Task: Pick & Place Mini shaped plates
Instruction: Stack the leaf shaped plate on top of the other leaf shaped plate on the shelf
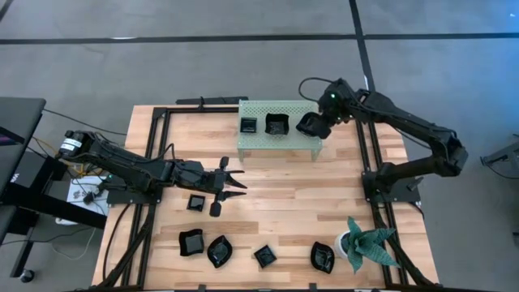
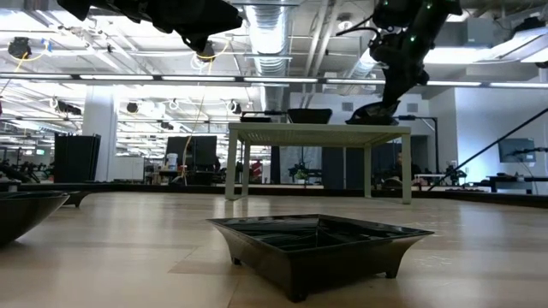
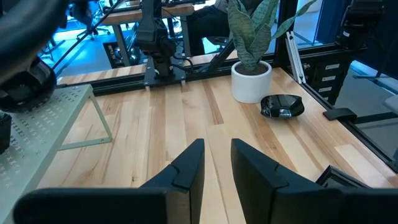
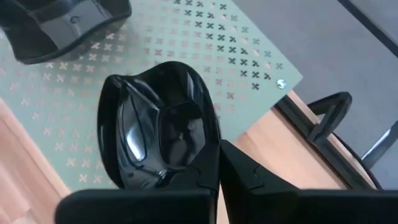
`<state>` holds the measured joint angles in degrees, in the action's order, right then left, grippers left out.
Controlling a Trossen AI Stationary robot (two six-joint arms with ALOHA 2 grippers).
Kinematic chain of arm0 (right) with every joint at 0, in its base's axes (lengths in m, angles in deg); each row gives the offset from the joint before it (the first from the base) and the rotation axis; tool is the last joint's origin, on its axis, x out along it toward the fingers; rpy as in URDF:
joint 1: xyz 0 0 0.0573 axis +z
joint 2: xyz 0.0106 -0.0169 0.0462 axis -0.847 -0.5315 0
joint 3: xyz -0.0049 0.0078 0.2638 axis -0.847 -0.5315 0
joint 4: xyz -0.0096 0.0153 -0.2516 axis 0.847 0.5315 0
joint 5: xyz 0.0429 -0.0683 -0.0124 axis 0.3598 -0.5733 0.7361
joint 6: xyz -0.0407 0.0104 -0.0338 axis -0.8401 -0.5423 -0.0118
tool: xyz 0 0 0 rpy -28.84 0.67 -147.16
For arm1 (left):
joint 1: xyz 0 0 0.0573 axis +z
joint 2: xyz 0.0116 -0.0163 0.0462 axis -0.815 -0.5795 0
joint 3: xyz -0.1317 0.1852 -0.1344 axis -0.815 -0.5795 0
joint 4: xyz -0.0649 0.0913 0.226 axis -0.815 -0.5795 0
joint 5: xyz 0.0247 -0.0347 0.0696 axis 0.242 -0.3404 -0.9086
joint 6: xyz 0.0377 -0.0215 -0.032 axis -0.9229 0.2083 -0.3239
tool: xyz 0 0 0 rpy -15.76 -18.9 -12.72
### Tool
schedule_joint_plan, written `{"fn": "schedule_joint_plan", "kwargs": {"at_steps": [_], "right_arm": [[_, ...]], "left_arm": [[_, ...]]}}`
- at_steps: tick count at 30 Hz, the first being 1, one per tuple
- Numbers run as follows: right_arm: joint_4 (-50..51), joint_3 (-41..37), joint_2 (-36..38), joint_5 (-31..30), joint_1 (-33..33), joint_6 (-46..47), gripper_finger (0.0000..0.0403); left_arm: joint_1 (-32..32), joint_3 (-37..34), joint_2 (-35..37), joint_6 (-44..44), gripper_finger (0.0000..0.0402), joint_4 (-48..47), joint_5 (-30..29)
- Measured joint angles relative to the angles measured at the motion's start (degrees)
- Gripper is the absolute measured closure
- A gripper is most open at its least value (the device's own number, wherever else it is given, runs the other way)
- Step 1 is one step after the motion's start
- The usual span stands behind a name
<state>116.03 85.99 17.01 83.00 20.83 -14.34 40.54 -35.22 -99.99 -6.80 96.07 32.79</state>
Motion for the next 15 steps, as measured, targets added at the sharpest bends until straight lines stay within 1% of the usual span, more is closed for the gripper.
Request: {"fn": "schedule_joint_plan", "kwargs": {"at_steps": [6,15], "right_arm": [[-0.3,0.0,0.0,0.0,-0.6,0.0,0.0387],[-0.2,0.0,0.0,0.1,-0.6,-1.3,0.0349]], "left_arm": [[0.0,0.0,0.0,0.0,0.0321,0.0,0.0],[0.0,0.0,0.0,0.0,0.0321,0.0,0.0]]}}
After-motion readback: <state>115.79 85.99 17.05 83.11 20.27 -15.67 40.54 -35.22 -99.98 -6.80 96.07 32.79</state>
